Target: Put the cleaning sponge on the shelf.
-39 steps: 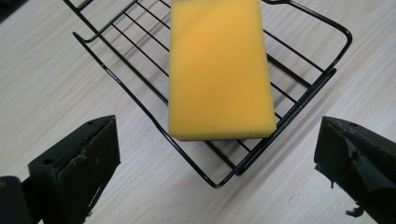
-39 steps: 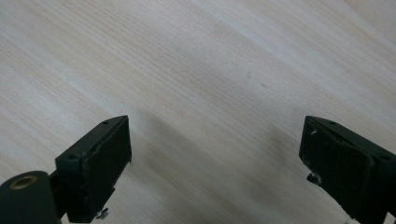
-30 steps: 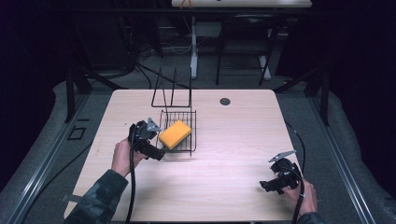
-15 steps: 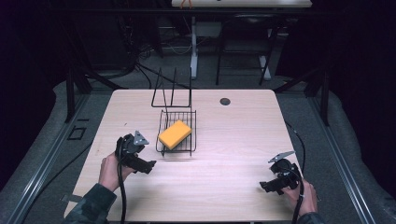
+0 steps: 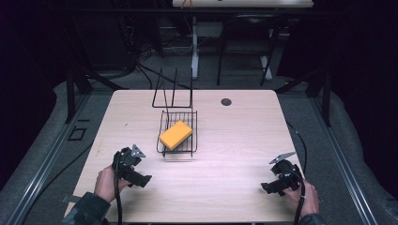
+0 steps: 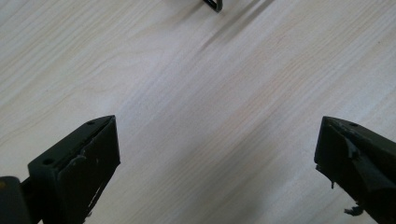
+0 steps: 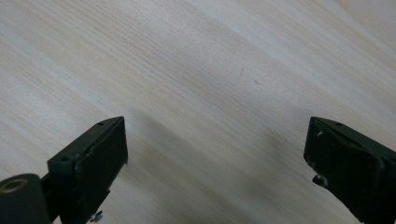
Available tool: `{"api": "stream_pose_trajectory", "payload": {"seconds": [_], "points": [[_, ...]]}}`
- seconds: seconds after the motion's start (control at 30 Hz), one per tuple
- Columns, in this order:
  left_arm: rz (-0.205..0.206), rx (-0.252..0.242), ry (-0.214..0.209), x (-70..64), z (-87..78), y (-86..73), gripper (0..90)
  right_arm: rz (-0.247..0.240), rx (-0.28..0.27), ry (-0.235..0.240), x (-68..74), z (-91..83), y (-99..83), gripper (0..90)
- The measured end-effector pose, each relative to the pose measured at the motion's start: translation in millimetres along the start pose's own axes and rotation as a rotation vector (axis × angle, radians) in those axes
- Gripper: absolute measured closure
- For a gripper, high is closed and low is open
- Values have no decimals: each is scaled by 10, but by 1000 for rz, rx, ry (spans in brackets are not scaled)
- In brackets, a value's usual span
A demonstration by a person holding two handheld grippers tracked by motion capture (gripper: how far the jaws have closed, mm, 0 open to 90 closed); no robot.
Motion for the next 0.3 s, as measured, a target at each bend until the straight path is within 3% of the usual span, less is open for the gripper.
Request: {"api": "stream_pose_trajectory", "payload": {"seconds": [0.3], "points": [[3, 19, -7, 14, 46, 10, 3, -1, 5, 6, -2, 19, -6, 60]]}}
Point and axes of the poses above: each handheld gripper's, and its own axes: z roughly forward along the jaws, y roughly out of its top, x roughly to its left, the point moved 2 cm from there along z, roughly forward along the jaws, and after that the axes turned 2 degrees about -y, right-handed, at the moved point
